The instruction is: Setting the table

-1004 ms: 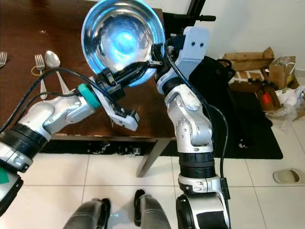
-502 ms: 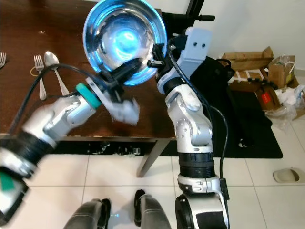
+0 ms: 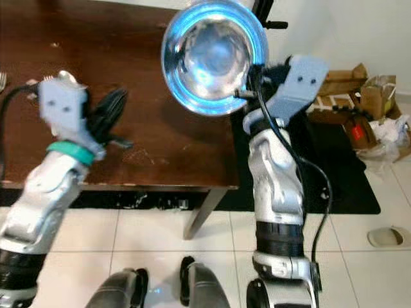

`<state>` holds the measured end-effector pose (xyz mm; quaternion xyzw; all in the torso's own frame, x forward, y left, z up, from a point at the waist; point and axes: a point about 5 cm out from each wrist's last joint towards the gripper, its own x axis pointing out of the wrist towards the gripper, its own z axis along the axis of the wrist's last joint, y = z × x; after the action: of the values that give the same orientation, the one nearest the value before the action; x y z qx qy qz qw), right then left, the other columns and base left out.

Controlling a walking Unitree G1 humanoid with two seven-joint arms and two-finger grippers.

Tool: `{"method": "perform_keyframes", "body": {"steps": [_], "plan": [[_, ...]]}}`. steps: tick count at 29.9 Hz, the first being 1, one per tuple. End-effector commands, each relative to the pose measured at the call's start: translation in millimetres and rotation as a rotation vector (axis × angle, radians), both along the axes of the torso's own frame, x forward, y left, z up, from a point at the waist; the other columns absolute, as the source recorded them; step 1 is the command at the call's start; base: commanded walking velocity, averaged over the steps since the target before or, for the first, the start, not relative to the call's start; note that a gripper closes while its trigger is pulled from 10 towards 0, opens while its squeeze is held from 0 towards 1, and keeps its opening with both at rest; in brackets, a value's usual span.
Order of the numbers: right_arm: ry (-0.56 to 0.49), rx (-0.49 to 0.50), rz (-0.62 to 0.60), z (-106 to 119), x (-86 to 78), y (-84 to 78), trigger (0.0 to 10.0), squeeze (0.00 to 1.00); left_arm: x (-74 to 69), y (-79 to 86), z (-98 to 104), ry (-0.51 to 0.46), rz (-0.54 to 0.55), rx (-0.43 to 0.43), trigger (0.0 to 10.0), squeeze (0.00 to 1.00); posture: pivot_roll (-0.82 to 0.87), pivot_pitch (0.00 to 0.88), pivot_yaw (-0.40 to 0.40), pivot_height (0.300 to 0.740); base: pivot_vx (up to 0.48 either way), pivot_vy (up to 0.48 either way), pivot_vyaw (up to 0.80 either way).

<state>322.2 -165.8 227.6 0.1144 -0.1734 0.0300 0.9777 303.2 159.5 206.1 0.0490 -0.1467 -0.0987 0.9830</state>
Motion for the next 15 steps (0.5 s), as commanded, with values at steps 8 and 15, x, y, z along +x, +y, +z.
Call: {"method": "perform_keyframes", "body": {"steps": [8,15], "plan": [[-0.037,-0.062,-0.059,-5,-16.6,-17.2,10.0,0.00,15.1,15.5,4,0.070,0.079,0.025,10.0,0.00,0.04,0.077,-0.025,0.740,0.000,0.000,0.00],[-0.012,-0.064,-0.071,-12,-18.3,-20.6,10.0,0.00,22.4,20.3,6,0.059,0.125,0.028,10.0,0.00,0.04,0.068,-0.022,0.740,-0.072,0.000,0.00]]}}
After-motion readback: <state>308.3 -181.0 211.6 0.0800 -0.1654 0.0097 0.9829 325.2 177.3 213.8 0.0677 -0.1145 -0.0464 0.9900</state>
